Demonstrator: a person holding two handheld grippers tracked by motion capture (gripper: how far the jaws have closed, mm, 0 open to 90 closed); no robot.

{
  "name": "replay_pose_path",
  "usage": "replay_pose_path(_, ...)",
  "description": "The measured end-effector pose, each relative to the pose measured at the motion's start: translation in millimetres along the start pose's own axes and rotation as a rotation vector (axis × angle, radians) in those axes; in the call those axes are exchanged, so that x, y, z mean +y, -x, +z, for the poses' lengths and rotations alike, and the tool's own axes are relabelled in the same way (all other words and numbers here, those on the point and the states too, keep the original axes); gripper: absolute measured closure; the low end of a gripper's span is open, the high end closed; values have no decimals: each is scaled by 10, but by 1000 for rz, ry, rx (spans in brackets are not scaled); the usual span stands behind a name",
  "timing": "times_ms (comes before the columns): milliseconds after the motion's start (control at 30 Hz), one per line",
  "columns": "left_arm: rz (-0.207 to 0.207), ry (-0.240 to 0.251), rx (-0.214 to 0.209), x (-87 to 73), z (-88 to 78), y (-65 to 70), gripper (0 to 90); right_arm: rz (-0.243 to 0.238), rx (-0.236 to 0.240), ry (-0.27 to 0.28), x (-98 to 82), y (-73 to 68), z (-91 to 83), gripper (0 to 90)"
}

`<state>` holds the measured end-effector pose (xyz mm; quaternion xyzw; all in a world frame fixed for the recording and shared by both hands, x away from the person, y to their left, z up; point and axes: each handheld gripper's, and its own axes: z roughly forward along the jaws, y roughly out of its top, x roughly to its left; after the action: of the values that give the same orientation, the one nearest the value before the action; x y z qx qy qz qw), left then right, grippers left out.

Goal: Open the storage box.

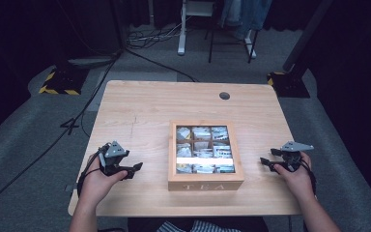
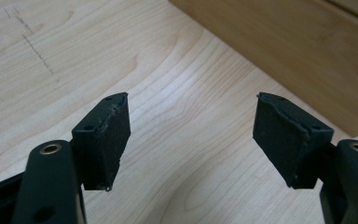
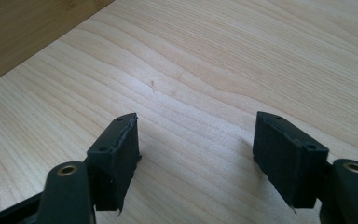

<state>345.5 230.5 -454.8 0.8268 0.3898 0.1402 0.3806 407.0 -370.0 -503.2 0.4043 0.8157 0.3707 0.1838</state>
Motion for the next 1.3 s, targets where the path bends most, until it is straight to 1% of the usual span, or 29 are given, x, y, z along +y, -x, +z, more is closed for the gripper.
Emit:
replay_pose_path(33, 0, 0, 0, 0, 0, 0, 281, 0, 0, 0, 0, 0, 0, 319)
replay_pose_path(67, -8, 12, -5, 9, -10, 12, 281, 0, 0, 0, 0, 0, 0, 319)
replay_pose_path(167, -5, 36, -6, 38, -44, 34, 281, 0, 0, 0, 0, 0, 0, 319)
replay_pose_path(200, -13, 47, -9, 44, -48, 49, 281, 0, 0, 0, 0, 0, 0, 319)
replay_pose_path(267, -3, 62, -18, 71, -66, 78, 281, -1, 0, 0, 0, 0, 0, 319)
replay_pose_path(367, 8, 73, -25, 93, -76, 102, 281, -2, 1, 0, 0, 0, 0, 316)
replay_pose_path(400, 9, 81, -37, 115, -87, 144, 281, -2, 1, 0, 0, -1, 0, 316)
replay_pose_path(433, 9, 81, -37, 115, -87, 144, 280, -2, 1, 0, 0, -1, 0, 316)
replay_pose_path(467, 20, 83, -48, 132, -97, 174, 279, -2, 1, 0, 0, 0, 1, 316)
replay_pose_path(500, 20, 83, -48, 132, -97, 174, 279, -2, 1, 0, 0, 0, 1, 316)
replay_pose_path(533, 33, 83, -57, 152, -111, 211, 278, -1, 1, 0, 0, 0, 1, 316)
replay_pose_path(567, 33, 83, -57, 152, -111, 211, 277, -1, 1, 0, 0, 0, 1, 316)
replay_pose_path(633, 38, 87, -67, 176, -121, 262, 277, -1, 1, 0, 0, 0, 1, 316)
replay_pose_path(667, 53, 87, -73, 202, -129, 304, 274, -1, 1, 0, 0, 0, 1, 316)
replay_pose_path(700, 53, 87, -73, 202, -129, 304, 272, -1, 1, 0, 0, 0, 1, 316)
replay_pose_path(767, 54, 93, -84, 222, -131, 350, 272, -1, 1, 0, 0, 0, 1, 316)
replay_pose_path(800, 61, 93, -97, 244, -126, 404, 270, -1, 1, 0, 0, 0, 1, 316)
replay_pose_path(833, 61, 93, -97, 244, -126, 404, 270, -1, 1, 0, 0, 0, 1, 316)
replay_pose_path(900, 77, 88, -112, 265, -108, 467, 269, -1, 1, -1, 1, 1, 1, 316)
replay_pose_path(1033, 94, 76, -139, 299, -65, 570, 263, -1, 1, -1, 1, 0, 0, 316)
replay_pose_path(1067, 102, 73, -152, 314, -37, 616, 259, -1, 1, -1, 0, 1, 0, 316)
replay_pose_path(1133, 103, 72, -158, 318, -21, 639, 256, -1, 1, -1, 0, 1, 0, 315)
replay_pose_path(1200, 119, 61, -184, 326, 24, 687, 252, -1, 1, -1, 0, 1, 1, 314)
replay_pose_path(1300, 126, 53, -192, 327, 55, 721, 241, -3, 4, -1, 0, -1, 1, 309)
